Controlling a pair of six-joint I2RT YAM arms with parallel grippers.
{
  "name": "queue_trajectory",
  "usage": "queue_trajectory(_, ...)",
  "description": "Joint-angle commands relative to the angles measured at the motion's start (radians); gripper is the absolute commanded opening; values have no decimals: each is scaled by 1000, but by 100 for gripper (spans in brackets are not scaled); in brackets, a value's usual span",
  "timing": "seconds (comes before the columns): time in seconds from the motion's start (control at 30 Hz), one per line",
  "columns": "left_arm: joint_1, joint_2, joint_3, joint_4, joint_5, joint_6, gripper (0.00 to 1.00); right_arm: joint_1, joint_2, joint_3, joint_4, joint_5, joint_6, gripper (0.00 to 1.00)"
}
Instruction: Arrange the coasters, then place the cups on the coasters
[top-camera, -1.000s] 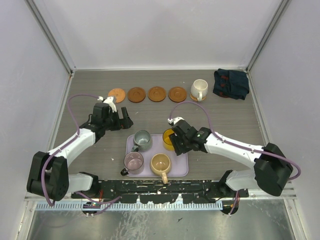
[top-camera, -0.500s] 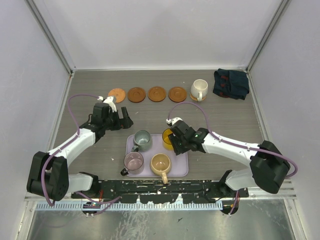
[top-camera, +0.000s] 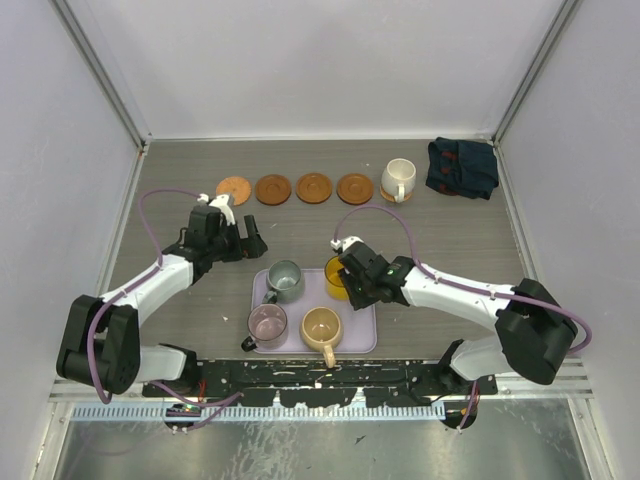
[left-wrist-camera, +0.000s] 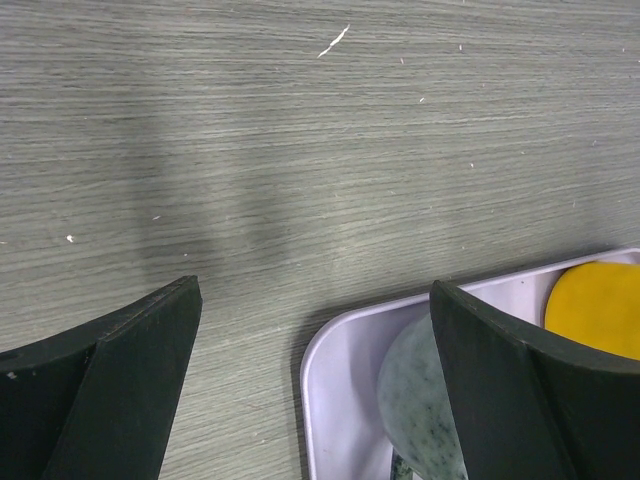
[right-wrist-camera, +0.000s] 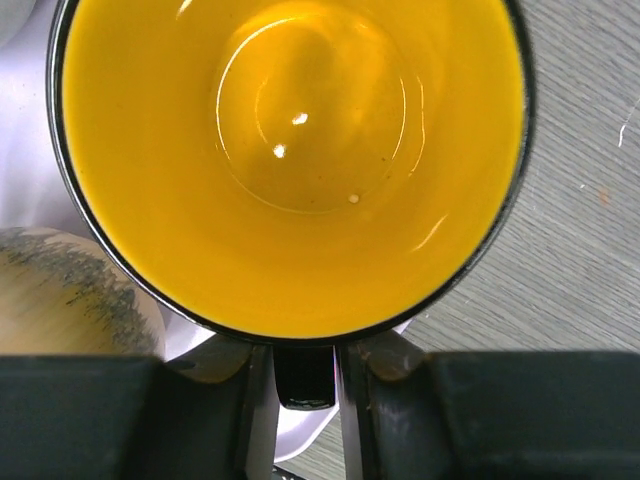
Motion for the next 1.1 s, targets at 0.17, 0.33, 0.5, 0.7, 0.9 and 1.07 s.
queue_trajectory(0.17, -1, -5, 7, 52, 12, 10, 98, -2, 11, 2, 81, 42, -10, 12)
queue_trajectory(0.33, -1, -6, 7, 52, 10, 12, 98, -2, 27, 13, 79, 38, -24, 4)
queue_trajectory(0.5, -1, -7, 9, 50, 10, 13, 98, -2, 48, 31, 69, 31, -30, 1)
queue_trajectory(0.7, 0, -9, 13, 45, 8, 16, 98, 6, 45, 45, 66, 48, -44, 1)
queue_trajectory(0.9, -2, -12, 19, 35, 8, 21, 98, 25, -8, 57, 66, 138, -43, 1)
queue_trajectory(1.07, -1, -13, 21, 32, 7, 23, 98, 28, -64, 84, 66, 185, -34, 1)
